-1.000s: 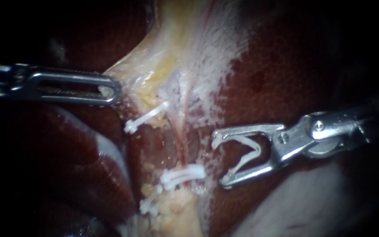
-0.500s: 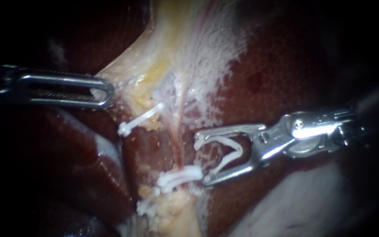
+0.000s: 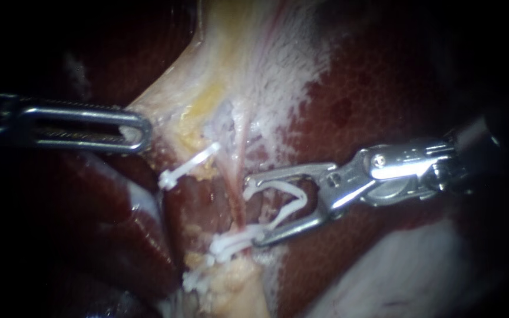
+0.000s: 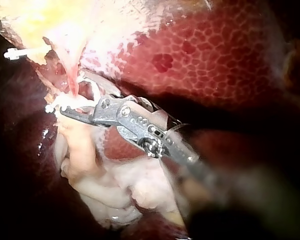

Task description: Clipping third clip right tube

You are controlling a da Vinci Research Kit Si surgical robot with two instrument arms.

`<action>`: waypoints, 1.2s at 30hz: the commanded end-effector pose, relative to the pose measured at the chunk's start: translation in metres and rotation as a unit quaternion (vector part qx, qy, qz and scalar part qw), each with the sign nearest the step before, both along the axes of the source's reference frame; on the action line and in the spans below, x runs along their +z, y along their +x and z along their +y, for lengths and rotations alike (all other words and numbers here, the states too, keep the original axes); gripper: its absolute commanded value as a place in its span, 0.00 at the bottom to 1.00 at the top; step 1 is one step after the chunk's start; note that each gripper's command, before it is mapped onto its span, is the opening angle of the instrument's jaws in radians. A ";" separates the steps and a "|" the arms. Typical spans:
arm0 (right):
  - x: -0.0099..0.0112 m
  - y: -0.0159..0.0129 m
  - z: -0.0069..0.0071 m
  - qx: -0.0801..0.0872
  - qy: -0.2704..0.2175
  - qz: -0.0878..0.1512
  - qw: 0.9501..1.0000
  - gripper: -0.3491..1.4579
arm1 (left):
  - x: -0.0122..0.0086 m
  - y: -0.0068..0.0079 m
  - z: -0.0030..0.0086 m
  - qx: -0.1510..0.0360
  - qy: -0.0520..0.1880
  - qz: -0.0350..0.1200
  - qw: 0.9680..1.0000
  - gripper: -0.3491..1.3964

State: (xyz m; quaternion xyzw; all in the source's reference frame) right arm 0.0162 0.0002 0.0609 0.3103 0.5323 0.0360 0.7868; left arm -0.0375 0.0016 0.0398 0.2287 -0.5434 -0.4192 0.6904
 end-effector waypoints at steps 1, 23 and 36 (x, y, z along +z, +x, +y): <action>0.0001 0.0002 0.0000 0.000 0.000 0.000 1.000 0.52 | -0.0001 0.0000 -0.0001 0.000 0.000 0.000 1.000 0.00; 0.0010 0.0024 0.0004 0.004 0.003 -0.004 1.000 0.52 | -0.0009 -0.0002 -0.0004 0.001 0.000 -0.002 1.000 0.00; 0.0005 0.0034 0.0000 -0.004 0.068 0.000 0.998 0.47 | -0.0007 -0.0002 -0.0004 0.001 0.000 -0.003 1.000 0.00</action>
